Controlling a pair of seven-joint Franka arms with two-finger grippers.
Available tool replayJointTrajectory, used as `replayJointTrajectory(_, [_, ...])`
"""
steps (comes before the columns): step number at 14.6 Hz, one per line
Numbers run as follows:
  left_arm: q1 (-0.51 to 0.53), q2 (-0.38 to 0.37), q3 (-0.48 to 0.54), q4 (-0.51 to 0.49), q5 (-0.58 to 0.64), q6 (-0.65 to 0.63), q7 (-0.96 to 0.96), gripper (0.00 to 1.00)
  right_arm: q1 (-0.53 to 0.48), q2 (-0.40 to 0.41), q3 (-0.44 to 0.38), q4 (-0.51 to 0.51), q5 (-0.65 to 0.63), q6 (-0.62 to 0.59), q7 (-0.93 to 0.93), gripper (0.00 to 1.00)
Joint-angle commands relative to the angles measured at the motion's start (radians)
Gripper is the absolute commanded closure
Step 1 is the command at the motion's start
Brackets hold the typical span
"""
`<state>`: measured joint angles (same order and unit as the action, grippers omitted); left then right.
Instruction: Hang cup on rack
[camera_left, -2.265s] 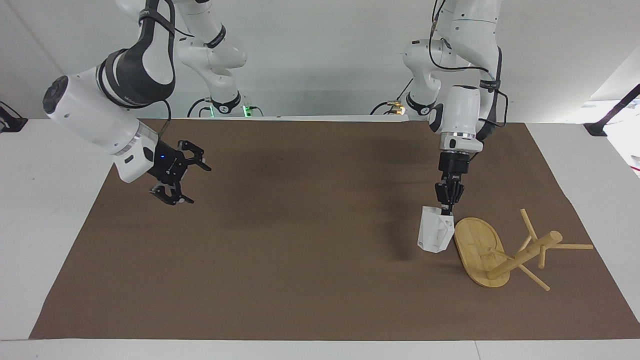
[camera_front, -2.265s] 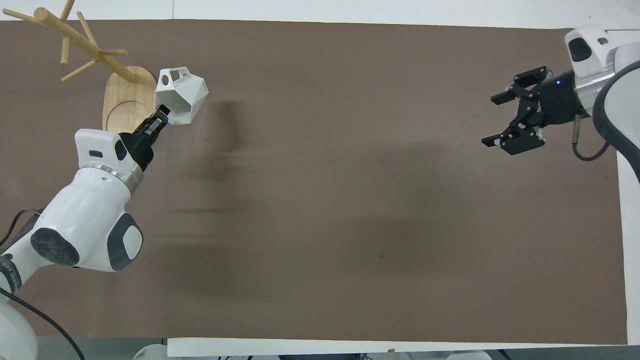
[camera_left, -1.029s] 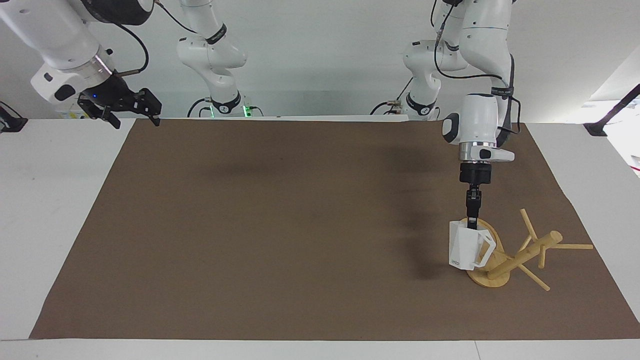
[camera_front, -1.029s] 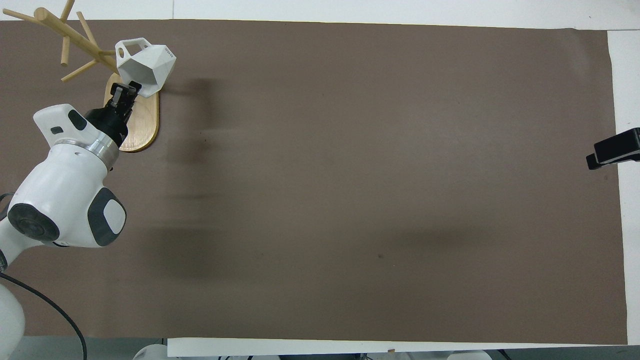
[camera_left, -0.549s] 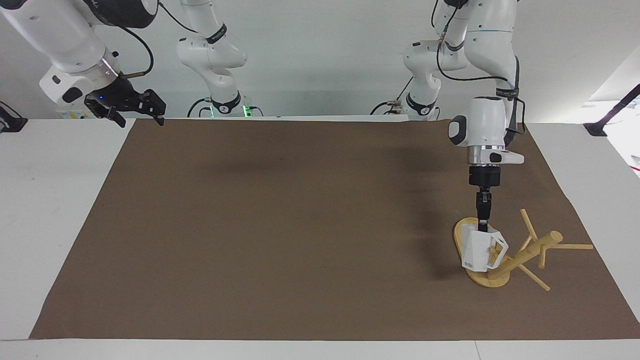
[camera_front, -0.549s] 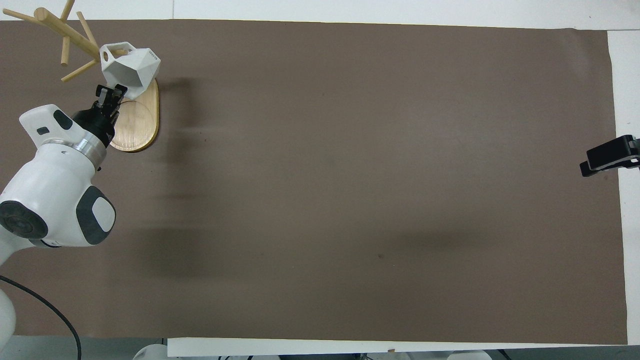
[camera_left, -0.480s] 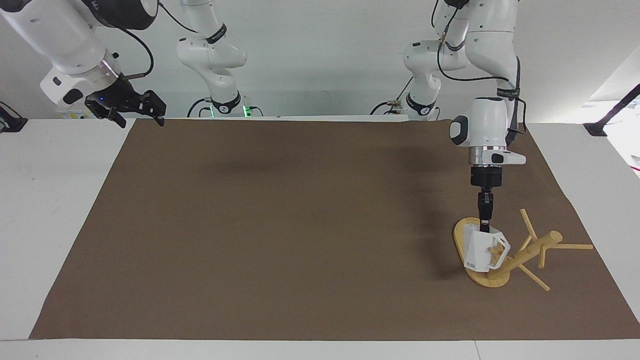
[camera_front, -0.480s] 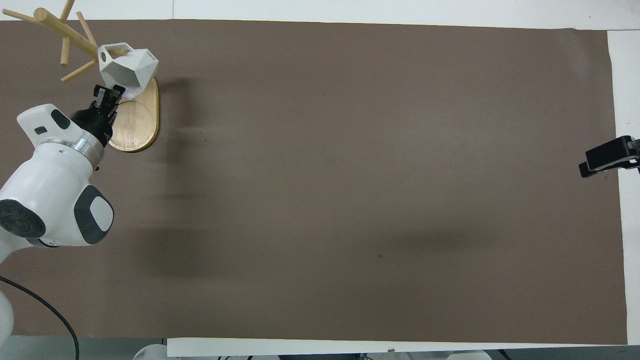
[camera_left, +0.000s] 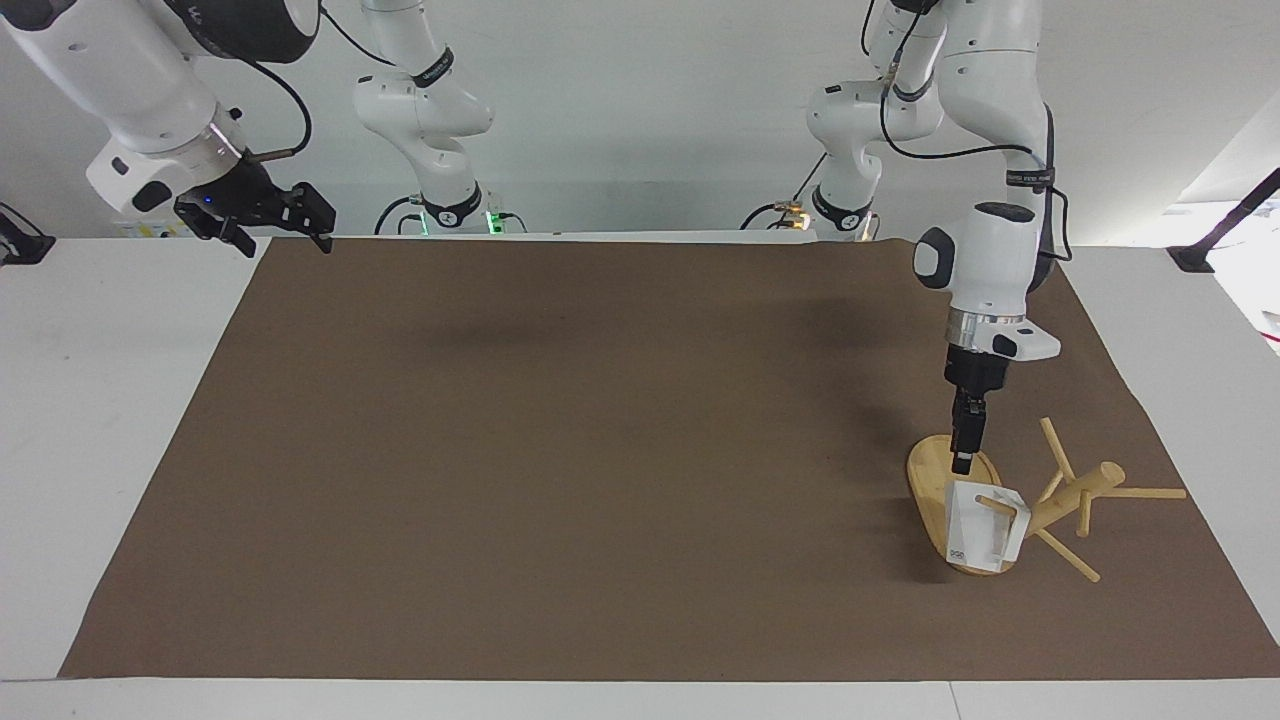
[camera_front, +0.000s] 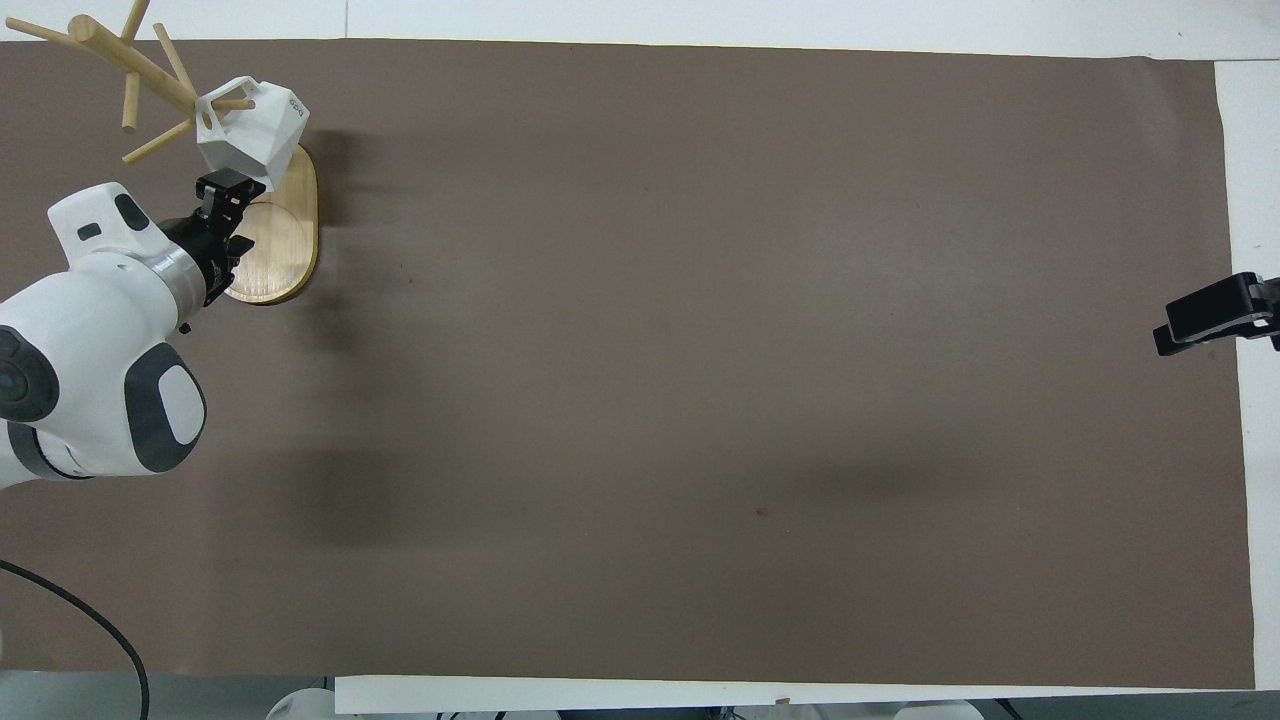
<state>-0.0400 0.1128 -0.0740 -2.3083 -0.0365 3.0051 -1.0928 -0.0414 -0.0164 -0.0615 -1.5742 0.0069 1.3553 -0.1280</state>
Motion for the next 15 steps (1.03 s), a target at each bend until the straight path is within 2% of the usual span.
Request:
replayJointTrajectory(1, [0.035, -0.079, 0.0, 0.044, -0.003, -0.278, 0.094, 0.0, 0.005, -0.011, 0.0, -0.017, -0.013, 0.005, 0.01, 0.0])
replayJointTrajectory(5, [0.063, -0.152, 0.033, 0.2, 0.0, -0.761, 0.363, 0.0, 0.005, -0.011, 0.0, -0.017, -0.013, 0.005, 0.01, 0.0])
replayJointTrajectory(8, [0.092, -0.156, 0.034, 0.439, 0.0, -1.142, 0.65, 0.0, 0.005, -0.011, 0.0, -0.017, -0.013, 0.005, 0.01, 0.0])
replayJointTrajectory(10, [0.092, -0.107, 0.034, 0.625, 0.004, -1.334, 0.851, 0.0, 0.005, -0.011, 0.0, -0.017, -0.013, 0.005, 0.01, 0.0])
replayJointTrajectory(12, [0.094, -0.032, 0.034, 0.824, 0.003, -1.484, 0.889, 0.0, 0.005, -0.011, 0.0, -0.017, -0.013, 0.005, 0.01, 0.0])
replayJointTrajectory(14, [0.081, 0.077, 0.026, 1.032, 0.012, -1.615, 0.925, 0.0, 0.005, -0.011, -0.001, -0.017, -0.013, 0.005, 0.01, 0.0])
replayJointTrajectory(15, [0.078, 0.102, 0.023, 1.081, 0.041, -1.67, 0.992, 0.0, 0.005, -0.011, 0.0, -0.017, -0.013, 0.005, 0.01, 0.0])
